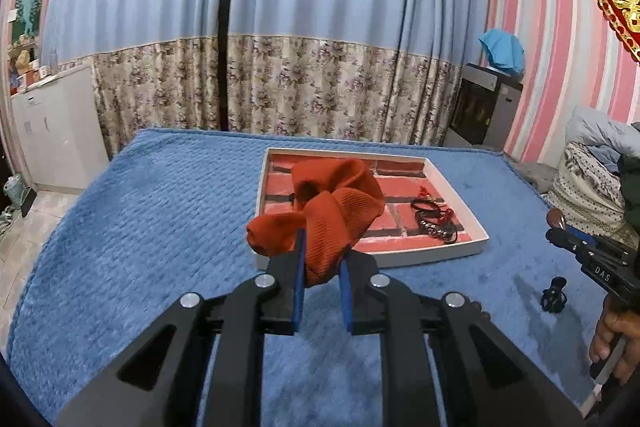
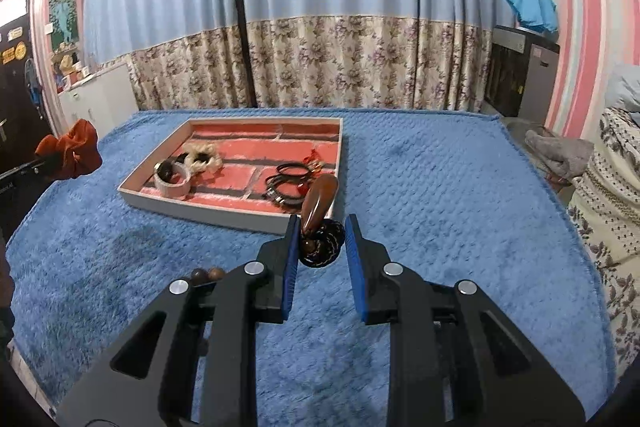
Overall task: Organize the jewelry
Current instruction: 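Carry the orange scrunchie with the left gripper while the right carries the pendant over the tray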
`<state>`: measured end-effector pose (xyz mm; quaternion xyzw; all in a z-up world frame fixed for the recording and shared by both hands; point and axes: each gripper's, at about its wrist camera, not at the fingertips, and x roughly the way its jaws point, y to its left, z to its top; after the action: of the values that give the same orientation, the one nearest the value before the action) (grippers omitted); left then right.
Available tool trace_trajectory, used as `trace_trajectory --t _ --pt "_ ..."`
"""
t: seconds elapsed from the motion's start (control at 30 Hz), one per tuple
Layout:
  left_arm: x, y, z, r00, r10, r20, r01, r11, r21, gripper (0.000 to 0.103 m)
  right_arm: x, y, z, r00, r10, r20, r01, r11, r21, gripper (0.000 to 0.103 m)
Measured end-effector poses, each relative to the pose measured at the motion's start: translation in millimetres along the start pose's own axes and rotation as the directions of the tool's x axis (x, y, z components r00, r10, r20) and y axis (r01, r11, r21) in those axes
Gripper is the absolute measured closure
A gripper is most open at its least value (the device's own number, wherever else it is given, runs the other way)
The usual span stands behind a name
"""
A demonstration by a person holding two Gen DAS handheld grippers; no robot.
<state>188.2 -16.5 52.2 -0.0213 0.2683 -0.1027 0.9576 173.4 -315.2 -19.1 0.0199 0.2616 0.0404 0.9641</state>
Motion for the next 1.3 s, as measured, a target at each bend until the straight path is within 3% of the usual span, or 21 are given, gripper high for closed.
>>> trace_trajectory --t 0.23,0.73,0.97,1.3 --pt "34.1 -16.9 22.3 1.000 -0.013 -0.007 0.013 0.999 0.029 0.088 21.1 -5.1 30.5 1.000 0.006 0.030 -0.006 1.000 0.000 0.080" --pt "117.4 -18.4 60.2 0.999 0.051 0.000 -0.051 0.996 0.074 0.088 102.7 22.4 92.4 0.997 0.069 0.036 -0.067 0.996 -0.051 0.080" --pt "160.8 -9.4 71.4 0.994 0.104 -0.018 -0.102 0.993 0.062 0.088 156.3 35.8 108.1 0.997 0.079 -0.020 -0.080 0.995 -0.056 0.080" --pt "227.5 -3.5 80.1 0.991 0.099 -0.093 -0.094 0.994 0.053 0.088 229.3 40.9 122.2 0.991 0.075 -0.109 -0.081 0.995 -0.053 0.080"
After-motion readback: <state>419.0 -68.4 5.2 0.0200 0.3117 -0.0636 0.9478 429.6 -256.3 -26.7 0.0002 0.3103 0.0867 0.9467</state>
